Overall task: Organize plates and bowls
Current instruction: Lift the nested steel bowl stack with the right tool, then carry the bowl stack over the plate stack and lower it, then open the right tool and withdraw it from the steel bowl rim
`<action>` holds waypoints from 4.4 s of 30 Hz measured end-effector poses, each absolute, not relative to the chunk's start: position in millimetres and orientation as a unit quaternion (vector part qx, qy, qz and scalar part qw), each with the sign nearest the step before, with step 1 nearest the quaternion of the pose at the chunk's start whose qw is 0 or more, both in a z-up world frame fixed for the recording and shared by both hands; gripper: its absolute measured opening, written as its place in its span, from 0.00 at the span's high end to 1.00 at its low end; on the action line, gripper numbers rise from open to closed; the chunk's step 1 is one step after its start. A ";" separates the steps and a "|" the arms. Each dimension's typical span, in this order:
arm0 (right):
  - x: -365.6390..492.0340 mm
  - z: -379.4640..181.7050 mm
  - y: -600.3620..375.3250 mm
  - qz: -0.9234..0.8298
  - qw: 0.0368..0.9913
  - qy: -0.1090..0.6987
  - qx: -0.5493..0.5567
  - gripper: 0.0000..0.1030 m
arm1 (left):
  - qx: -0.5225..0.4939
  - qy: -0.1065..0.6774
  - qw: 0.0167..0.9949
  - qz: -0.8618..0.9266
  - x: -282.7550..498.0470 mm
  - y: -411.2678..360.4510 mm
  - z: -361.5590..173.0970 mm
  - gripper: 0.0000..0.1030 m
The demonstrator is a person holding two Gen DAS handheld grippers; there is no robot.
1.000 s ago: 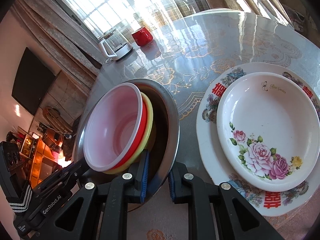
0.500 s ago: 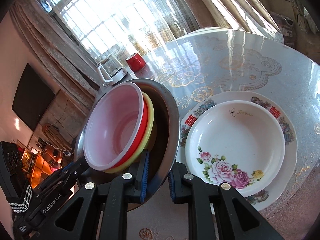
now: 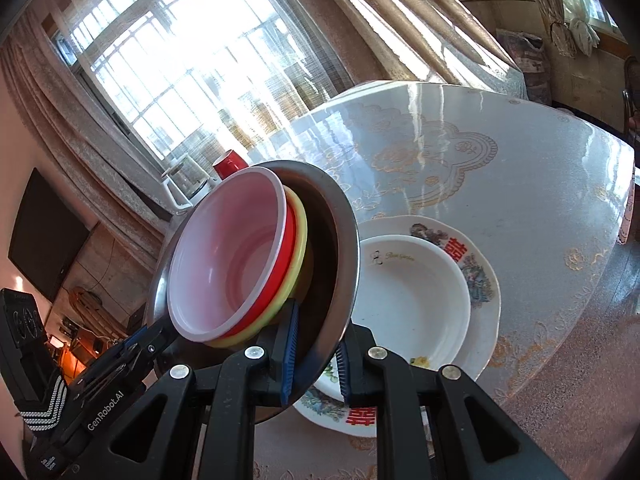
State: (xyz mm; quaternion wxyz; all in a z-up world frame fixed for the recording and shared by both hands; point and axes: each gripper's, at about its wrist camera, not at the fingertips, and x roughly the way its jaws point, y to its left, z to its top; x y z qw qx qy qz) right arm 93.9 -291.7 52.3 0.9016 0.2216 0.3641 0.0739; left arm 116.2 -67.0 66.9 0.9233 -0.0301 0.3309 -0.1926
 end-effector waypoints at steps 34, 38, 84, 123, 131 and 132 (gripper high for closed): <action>77.7 23.1 -335.1 0.010 0.879 0.397 0.266 0.82 | -0.007 0.362 0.906 -0.217 125.9 -122.1 33.0 0.75; 79.3 20.7 -335.9 0.010 0.876 0.401 0.267 0.82 | -0.008 0.363 0.907 -0.215 126.7 -121.9 32.4 0.75; 85.0 13.0 -332.8 0.013 0.878 0.405 0.255 0.83 | -0.022 0.389 0.898 -0.205 131.6 -112.2 11.1 0.74; 28.3 24.5 -294.2 -0.034 0.937 0.311 0.154 0.55 | -0.022 0.378 0.912 -0.158 64.2 -74.6 7.2 0.00; 13.4 14.6 -282.3 -0.048 0.939 0.314 0.129 0.45 | 0.020 0.371 0.917 -0.147 42.1 -76.6 -1.6 0.00; 11.3 13.6 -281.7 -0.049 0.940 0.313 0.129 0.45 | 0.024 0.367 0.919 -0.143 39.1 -75.2 -2.0 0.00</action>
